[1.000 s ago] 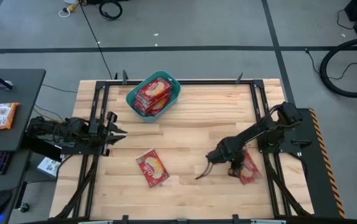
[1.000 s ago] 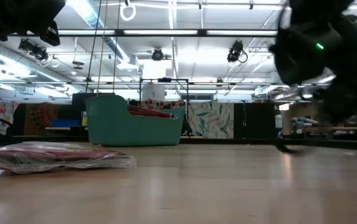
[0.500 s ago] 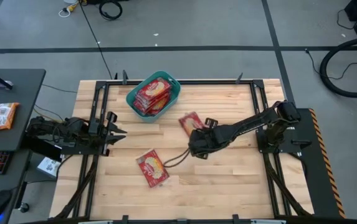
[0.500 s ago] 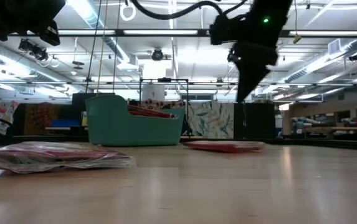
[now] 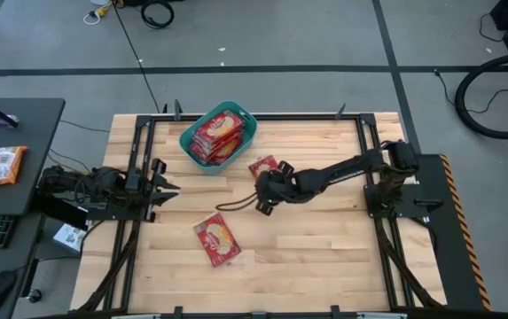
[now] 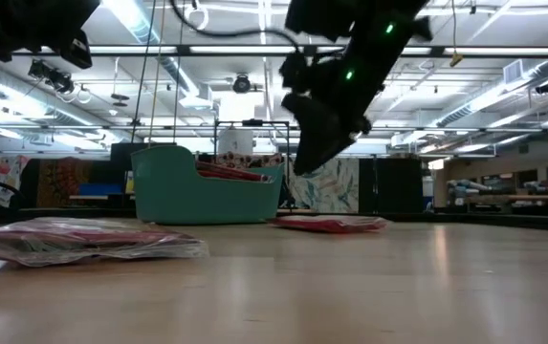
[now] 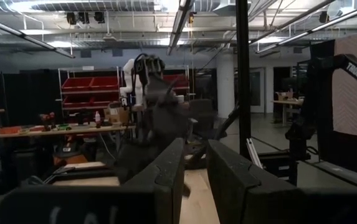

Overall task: Sort popcorn bags into baskets
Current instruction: Put the red popcorn bag into the green bin

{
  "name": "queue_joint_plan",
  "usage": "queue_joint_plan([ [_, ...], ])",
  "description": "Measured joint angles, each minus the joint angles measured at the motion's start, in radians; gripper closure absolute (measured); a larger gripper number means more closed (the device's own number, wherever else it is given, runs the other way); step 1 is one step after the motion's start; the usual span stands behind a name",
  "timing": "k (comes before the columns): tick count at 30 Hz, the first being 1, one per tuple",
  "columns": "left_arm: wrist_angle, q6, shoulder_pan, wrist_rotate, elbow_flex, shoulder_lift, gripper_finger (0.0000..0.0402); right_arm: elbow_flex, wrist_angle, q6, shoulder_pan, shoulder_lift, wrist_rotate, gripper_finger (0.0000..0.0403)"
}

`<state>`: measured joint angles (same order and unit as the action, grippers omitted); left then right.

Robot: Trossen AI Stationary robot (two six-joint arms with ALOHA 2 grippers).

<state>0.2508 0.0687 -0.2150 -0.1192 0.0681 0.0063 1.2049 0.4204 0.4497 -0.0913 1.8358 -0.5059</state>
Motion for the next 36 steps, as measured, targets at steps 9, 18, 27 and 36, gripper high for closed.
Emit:
queue_joint_plan([
  [9,-0.008,-0.004,0.0,0.0,0.0,0.0,0.0329,0.0,-0.071,-0.071,0.083,0.144,0.054,0.0263],
  [18,-0.007,-0.004,0.0,0.0,0.0,0.0,0.0329,0.0,-0.12,-0.177,0.051,0.159,-0.115,0.0261],
  [27,-0.008,-0.004,0.0,0.0,0.0,0.0,0.0329,-0.014,-0.155,-0.154,0.069,0.159,-0.103,0.026],
  [36,-0.008,-0.004,0.0,0.0,0.0,0.0,0.0329,-0.047,-0.161,-0.154,0.067,0.159,-0.104,0.026],
])
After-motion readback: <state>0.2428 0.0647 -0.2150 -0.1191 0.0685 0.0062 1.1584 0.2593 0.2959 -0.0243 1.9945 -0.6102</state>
